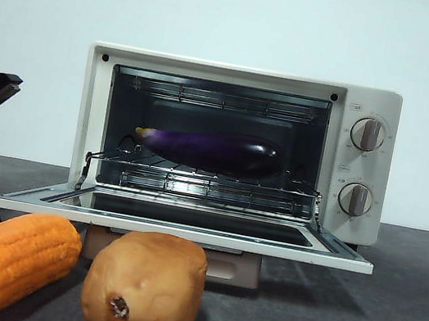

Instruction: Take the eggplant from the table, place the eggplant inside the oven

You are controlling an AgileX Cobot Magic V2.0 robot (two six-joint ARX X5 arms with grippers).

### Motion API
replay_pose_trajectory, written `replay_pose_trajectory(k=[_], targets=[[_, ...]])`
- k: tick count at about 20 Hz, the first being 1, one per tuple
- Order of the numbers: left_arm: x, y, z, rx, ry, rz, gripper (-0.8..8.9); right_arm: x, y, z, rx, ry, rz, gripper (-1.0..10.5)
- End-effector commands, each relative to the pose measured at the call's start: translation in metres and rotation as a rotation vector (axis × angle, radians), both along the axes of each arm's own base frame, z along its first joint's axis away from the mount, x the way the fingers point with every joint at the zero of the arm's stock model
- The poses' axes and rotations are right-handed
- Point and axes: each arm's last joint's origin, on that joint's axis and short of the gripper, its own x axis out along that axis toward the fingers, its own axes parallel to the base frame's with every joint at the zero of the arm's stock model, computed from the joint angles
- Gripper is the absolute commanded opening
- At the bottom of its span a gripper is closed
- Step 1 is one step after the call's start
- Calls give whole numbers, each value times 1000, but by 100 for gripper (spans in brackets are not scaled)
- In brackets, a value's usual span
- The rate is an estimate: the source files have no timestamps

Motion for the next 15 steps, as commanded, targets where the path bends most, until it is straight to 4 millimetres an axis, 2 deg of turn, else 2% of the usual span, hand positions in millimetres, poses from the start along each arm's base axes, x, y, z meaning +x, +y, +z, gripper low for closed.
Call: replay_pose_trajectory(k=[1, 7, 15], targets=[[3, -2, -2, -40, -18, -39, 4, -6, -5, 10, 58, -4, -4, 3], [2, -4, 1, -146, -33, -87, 4, -13, -19, 15, 82, 4, -13, 3], [8, 5, 8, -258, -57, -81, 4, -16, -23, 10, 62, 46, -26, 3]])
